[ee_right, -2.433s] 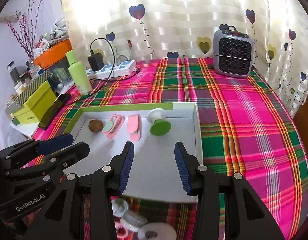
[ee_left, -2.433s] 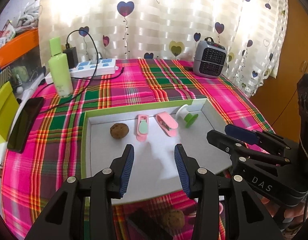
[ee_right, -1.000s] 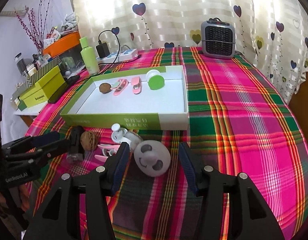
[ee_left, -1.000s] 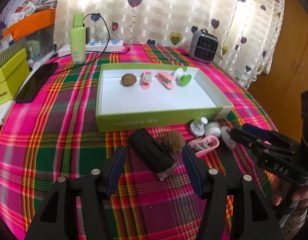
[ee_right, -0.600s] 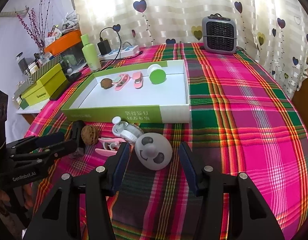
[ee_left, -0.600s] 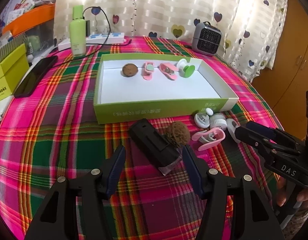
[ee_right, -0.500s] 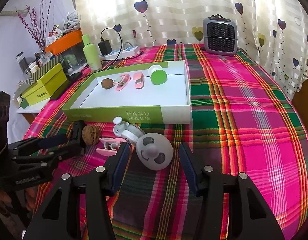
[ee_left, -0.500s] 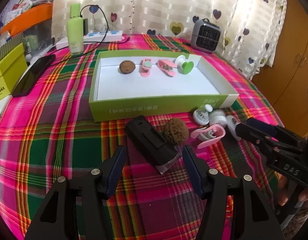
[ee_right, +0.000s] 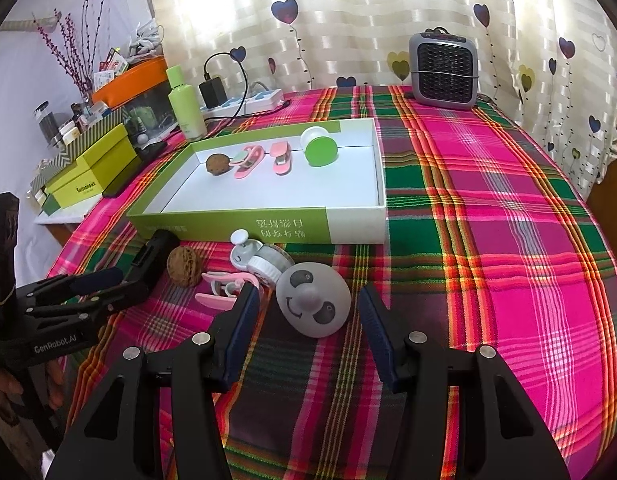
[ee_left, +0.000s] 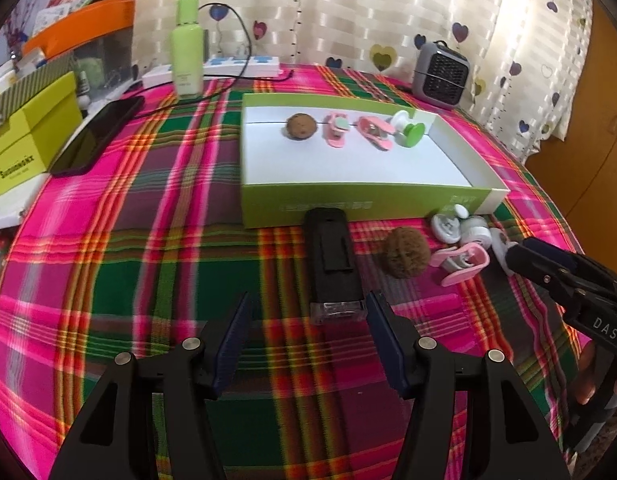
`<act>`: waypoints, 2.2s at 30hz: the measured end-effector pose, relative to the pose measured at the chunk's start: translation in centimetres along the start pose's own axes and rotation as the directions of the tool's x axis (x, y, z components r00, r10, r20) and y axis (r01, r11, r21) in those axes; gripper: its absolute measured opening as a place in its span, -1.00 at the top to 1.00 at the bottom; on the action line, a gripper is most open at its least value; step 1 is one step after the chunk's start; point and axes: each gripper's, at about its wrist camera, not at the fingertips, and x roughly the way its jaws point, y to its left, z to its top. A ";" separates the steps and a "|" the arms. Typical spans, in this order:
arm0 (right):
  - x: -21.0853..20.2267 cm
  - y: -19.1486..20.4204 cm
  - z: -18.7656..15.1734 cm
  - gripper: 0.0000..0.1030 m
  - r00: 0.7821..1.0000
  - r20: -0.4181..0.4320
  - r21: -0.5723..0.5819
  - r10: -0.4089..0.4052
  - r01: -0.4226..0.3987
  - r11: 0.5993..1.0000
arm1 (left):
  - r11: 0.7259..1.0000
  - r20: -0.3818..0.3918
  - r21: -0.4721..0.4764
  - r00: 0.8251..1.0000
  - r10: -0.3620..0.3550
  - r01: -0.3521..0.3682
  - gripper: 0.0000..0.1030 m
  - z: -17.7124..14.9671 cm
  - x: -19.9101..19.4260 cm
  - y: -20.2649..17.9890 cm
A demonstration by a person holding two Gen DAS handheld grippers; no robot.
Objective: Organize objects
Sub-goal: 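Move the left tool to the black rectangular device while the right tool approaches the white panda ball, then close the left tool on the black device while the right tool closes on the panda ball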
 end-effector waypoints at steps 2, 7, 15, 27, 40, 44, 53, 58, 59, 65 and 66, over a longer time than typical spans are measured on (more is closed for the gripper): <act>0.0 0.1 -0.1 -0.02 1.000 -0.006 -0.003 -0.001 0.001 1.000 | 1.000 0.002 -0.004 1.000 0.011 -0.011 -0.13 0.1 0.0 0.3; 0.0 -0.1 -0.4 -0.02 1.000 -0.021 -0.008 -0.022 0.022 1.000 | 1.000 0.006 0.006 1.000 0.017 -0.017 -0.13 0.6 0.6 0.1; 0.8 0.1 -0.3 -0.02 0.998 -0.061 -0.035 -0.034 0.032 0.999 | 1.000 0.015 0.015 1.000 0.006 -0.007 -0.13 1.5 1.3 0.1; 2.2 0.4 0.4 -0.02 0.993 -0.094 -0.099 -0.068 0.058 0.993 | 0.999 0.015 0.050 1.000 0.013 -0.014 -0.13 2.4 2.1 -0.2; 2.8 0.4 0.9 -0.02 0.991 -0.102 -0.137 -0.090 0.076 0.988 | 0.998 0.018 0.052 0.999 0.029 -0.030 0.04 2.3 2.1 -0.3; 2.8 0.4 0.9 -0.02 0.991 -0.102 -0.134 -0.087 0.073 0.988 | 0.998 0.018 0.054 0.999 0.029 -0.030 0.14 2.3 2.0 -0.3; 2.8 0.2 1.0 0.18 0.991 -0.098 -0.122 -0.087 0.075 0.990 | 0.998 0.021 0.049 0.999 0.030 -0.031 0.38 2.3 1.9 -0.2; 2.8 0.3 1.0 0.19 0.992 -0.097 -0.126 -0.087 0.075 0.989 | 0.999 0.022 0.040 0.999 0.035 -0.036 0.49 2.4 1.9 0.1; 2.8 0.3 1.0 0.19 0.992 -0.096 -0.124 -0.086 0.074 0.989 | 0.999 0.022 0.039 0.999 0.035 -0.036 0.50 2.4 1.9 0.2; 2.7 0.4 0.9 0.20 0.992 -0.097 -0.128 -0.081 0.069 0.989 | 0.999 0.022 0.038 0.999 0.034 -0.035 0.51 2.4 1.9 0.2; 2.7 0.3 0.9 0.20 0.992 -0.096 -0.127 -0.079 0.067 0.990 | 0.999 0.022 0.040 0.999 0.034 -0.035 0.51 2.4 1.9 0.2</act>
